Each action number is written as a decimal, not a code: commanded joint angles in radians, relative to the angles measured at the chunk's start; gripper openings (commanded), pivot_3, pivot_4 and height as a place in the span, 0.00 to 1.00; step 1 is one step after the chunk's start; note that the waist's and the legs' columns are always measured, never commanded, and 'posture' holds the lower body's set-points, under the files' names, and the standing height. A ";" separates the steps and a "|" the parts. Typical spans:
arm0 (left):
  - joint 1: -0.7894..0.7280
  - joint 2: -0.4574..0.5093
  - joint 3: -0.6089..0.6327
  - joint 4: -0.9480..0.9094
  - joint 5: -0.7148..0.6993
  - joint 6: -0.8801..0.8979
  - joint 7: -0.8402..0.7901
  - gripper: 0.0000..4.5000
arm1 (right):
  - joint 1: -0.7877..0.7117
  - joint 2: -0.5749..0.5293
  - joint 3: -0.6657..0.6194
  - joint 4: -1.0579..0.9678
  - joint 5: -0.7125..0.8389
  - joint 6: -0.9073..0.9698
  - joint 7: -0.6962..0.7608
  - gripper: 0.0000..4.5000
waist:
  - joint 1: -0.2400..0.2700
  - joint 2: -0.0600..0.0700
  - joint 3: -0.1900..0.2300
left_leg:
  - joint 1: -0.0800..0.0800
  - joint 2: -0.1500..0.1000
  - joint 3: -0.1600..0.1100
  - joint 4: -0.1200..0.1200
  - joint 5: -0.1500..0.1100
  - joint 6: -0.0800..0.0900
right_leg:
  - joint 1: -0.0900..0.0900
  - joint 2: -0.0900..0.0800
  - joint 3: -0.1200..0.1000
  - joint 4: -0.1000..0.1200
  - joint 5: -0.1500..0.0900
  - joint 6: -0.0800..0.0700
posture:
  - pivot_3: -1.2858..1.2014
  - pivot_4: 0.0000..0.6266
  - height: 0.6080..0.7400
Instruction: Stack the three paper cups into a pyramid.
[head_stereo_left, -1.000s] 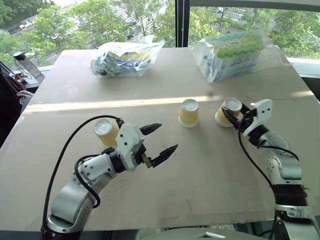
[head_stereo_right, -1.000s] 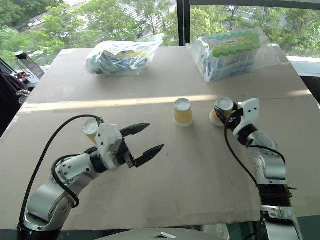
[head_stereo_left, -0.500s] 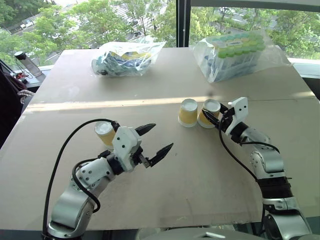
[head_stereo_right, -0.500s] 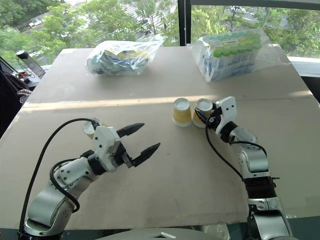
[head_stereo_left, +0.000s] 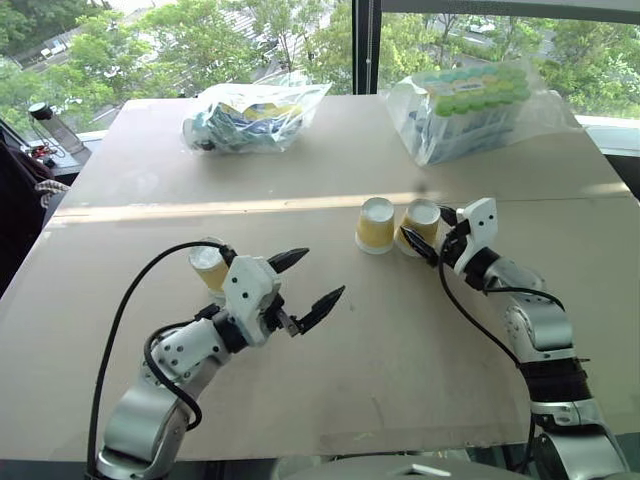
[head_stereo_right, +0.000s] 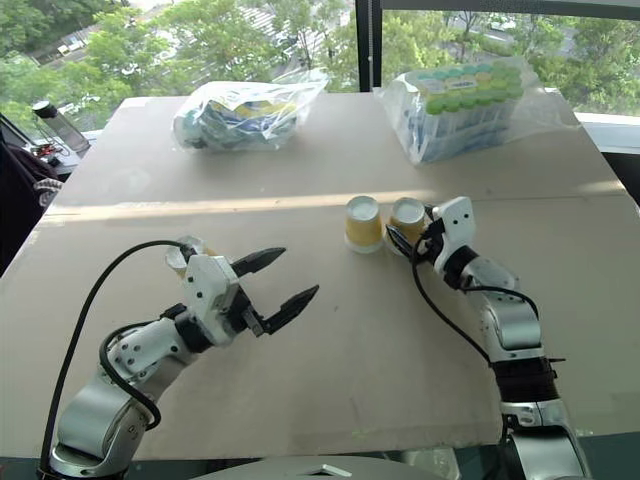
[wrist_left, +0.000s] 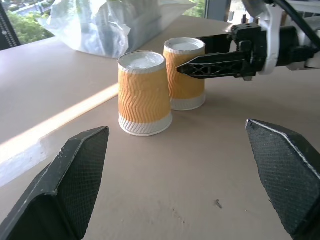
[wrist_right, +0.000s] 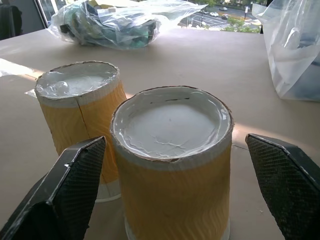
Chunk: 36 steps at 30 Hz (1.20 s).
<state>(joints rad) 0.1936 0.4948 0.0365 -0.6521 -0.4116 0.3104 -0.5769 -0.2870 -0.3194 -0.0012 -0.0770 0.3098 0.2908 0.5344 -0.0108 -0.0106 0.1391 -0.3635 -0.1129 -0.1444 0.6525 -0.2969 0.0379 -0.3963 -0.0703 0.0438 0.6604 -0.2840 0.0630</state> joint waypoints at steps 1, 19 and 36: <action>0.096 -0.047 0.017 -0.076 0.032 -0.093 0.039 1.00 | 0.053 -0.051 -0.055 -0.117 0.078 0.044 0.057 0.99 | 0.000 0.000 0.000 | 0.000 0.000 0.000 0.000 0.000 0.000 | 0.000 0.000 0.000 0.000 0.000 0.000 | 0.52 0.24 1.00; 0.185 -0.339 0.178 0.120 0.429 -0.333 0.495 1.00 | 0.287 -0.205 -0.146 -0.295 0.420 -0.092 0.623 0.99 | 0.029 -0.006 0.002 | 0.001 0.000 -0.001 0.001 0.000 0.001 | 0.005 0.000 -0.001 -0.001 0.000 0.000 | 0.52 0.24 1.00; -0.034 -0.324 0.183 0.319 0.373 -0.336 0.470 1.00 | 0.279 -0.193 -0.129 -0.287 0.398 -0.119 0.595 0.99 | 0.027 -0.006 0.001 | 0.001 0.000 -0.001 0.001 0.000 0.000 | 0.004 0.000 -0.002 0.000 0.000 0.000 | 0.52 0.24 1.00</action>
<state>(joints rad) 0.1610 0.1684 0.2084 -0.3193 -0.0255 -0.0054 -0.1054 0.0027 -0.5145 -0.1279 -0.3424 0.7036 0.1844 1.1347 0.0163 -0.0166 0.1404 -0.3626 -0.1126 -0.1454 0.6536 -0.2971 0.0382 -0.3926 -0.0707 0.0420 0.6600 -0.2839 0.0633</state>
